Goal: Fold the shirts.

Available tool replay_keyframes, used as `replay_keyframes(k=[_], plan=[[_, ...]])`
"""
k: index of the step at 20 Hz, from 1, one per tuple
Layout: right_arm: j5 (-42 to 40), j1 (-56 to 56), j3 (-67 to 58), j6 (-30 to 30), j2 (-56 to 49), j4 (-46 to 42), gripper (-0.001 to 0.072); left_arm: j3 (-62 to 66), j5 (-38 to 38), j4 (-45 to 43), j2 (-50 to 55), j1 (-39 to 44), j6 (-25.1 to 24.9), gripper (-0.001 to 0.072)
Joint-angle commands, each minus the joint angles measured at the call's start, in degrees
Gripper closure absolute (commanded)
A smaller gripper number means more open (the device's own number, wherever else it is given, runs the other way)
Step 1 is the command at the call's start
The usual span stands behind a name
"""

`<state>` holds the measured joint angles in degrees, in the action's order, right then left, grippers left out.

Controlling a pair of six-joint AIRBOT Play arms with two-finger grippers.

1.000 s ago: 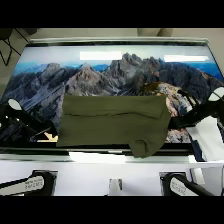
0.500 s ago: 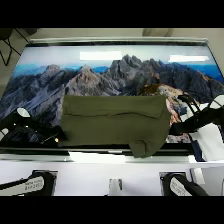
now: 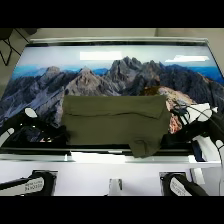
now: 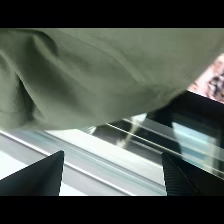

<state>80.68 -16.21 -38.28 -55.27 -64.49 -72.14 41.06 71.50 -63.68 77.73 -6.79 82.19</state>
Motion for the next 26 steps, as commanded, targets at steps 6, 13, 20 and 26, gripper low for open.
replay_keyframes(k=[6,13,20,26], plan=[[-11.80,0.00,9.55,-1.40,-0.07,7.41,0.0169,0.22,-0.50,-0.11,-4.17,-0.02,-0.55,0.0675],[-14.43,0.00,9.18,-1.60,-1.33,13.05,0.0685,0.28,-0.61,-0.11,-4.28,-0.02,-0.52,0.0674],[-7.63,0.00,-5.88,0.66,3.21,14.19,0.0687,14.78,-0.52,-0.13,-7.17,0.02,-2.45,0.0678],[-17.53,0.11,-22.29,-1.77,-8.61,17.00,0.0687,32.39,-3.30,-0.13,4.35,0.02,2.97,0.0678]])
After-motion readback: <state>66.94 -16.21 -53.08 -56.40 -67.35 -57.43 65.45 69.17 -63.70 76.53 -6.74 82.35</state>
